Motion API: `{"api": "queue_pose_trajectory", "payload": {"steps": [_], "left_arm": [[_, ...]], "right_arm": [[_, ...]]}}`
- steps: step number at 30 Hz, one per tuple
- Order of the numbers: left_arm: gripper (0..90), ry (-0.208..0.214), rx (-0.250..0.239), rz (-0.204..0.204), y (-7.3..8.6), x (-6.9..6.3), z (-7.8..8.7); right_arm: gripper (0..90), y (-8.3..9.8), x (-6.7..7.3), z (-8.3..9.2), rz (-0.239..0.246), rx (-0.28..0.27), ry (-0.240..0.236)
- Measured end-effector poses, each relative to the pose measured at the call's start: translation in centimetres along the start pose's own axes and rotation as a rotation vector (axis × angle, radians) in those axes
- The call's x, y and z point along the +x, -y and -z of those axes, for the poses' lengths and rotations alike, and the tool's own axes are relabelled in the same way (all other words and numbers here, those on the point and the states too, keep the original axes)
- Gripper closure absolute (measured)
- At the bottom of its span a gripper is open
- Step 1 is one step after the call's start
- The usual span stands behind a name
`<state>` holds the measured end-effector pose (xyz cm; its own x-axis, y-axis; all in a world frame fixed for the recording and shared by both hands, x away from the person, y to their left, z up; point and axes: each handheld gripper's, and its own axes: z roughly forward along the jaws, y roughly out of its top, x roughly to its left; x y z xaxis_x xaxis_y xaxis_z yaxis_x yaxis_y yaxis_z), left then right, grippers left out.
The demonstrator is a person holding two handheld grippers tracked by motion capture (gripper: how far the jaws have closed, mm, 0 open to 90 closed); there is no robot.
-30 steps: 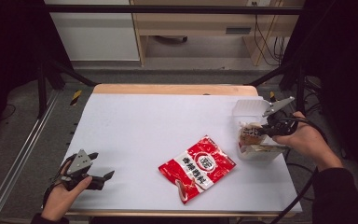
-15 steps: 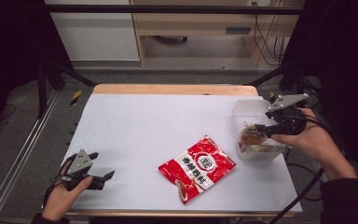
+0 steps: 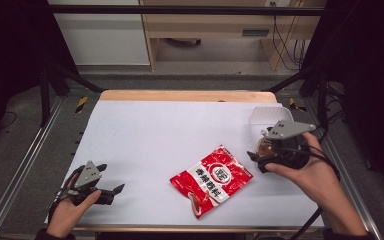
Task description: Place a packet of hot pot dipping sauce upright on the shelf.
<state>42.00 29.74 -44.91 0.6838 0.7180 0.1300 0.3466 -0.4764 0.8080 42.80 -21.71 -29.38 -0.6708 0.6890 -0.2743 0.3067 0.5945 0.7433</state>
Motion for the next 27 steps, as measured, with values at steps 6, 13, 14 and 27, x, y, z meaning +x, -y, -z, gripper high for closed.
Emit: {"api": "queue_pose_trajectory", "payload": {"steps": [6,13,14,27], "left_arm": [[7.8,0.001,0.008,-0.013,0.0,-0.1,-0.1],[7.8,-0.004,0.009,-0.014,0.0,0.0,-0.1],[7.8,-0.004,0.008,-0.015,0.0,-0.1,-0.1],[7.8,0.001,0.012,-0.023,0.0,0.0,-0.1]], "right_arm": [[16.1,0.9,3.5,-1.9,0.012,-0.013,-0.026],[18.7,2.9,5.3,-4.6,-0.047,-0.007,-0.038],[18.8,3.3,5.5,-5.0,-0.054,-0.004,-0.037],[15.2,7.0,7.3,-7.9,-0.121,0.042,-0.009]]}}
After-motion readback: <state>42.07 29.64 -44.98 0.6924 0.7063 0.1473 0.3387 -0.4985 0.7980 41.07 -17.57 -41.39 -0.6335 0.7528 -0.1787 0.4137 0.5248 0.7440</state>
